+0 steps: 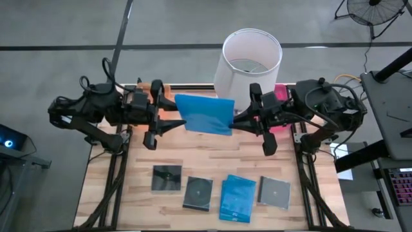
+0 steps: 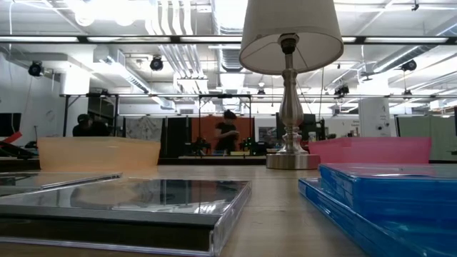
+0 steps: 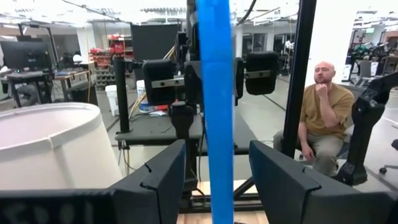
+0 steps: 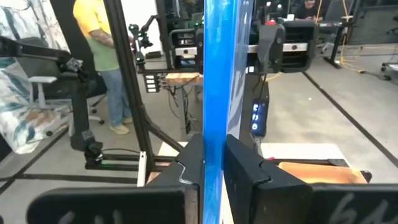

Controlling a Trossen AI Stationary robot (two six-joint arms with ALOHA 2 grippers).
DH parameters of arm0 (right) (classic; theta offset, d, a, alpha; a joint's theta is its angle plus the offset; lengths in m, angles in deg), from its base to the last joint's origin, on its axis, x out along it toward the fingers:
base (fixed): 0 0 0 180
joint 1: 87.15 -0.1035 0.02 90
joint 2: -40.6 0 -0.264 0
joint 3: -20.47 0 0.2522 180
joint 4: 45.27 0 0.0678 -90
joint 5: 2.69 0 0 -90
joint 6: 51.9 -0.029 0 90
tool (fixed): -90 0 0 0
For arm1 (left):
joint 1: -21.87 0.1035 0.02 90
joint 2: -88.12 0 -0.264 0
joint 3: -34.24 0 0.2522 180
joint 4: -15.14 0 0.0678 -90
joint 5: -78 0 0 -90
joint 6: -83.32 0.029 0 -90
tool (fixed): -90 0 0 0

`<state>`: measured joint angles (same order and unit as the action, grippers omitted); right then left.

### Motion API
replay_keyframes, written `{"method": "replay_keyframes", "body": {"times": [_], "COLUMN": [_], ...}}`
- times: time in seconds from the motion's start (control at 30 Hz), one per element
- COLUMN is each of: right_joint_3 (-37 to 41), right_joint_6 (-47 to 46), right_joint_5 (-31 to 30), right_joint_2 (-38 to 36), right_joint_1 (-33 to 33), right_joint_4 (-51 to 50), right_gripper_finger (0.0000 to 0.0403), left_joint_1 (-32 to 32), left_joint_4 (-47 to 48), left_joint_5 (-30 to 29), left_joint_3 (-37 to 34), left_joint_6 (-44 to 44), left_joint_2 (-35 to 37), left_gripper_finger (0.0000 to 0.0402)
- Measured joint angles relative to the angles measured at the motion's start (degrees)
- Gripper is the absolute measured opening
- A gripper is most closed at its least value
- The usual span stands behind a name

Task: Pick & place jewel cases by type
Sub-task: Put the blue cd case into the orange bin

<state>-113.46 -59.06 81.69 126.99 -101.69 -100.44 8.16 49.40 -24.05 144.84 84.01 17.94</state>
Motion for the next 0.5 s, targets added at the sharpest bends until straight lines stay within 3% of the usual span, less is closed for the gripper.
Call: {"method": "replay_keyframes", "body": {"times": [0.33, 0.5], "right_joint_3": [0.1, 0.1], "right_joint_6": [0.2, 0.2], "right_joint_5": [1.4, 1.3], "right_joint_2": [1.0, 1.0], "right_joint_1": [0.0, 0.0], "right_joint_4": [0.1, 0.1], "right_gripper_finger": [0.0029, 0.0029], "left_joint_1": [0.0, 0.0], "left_joint_4": [0.0, 0.2], "left_joint_5": [0.6, 0.6], "left_joint_3": [0.0, 0.3], "left_joint_6": [-0.9, -0.6], "left_joint_2": [-1.6, -1.4], "left_gripper_finger": [0.0158, 0.0110]}}
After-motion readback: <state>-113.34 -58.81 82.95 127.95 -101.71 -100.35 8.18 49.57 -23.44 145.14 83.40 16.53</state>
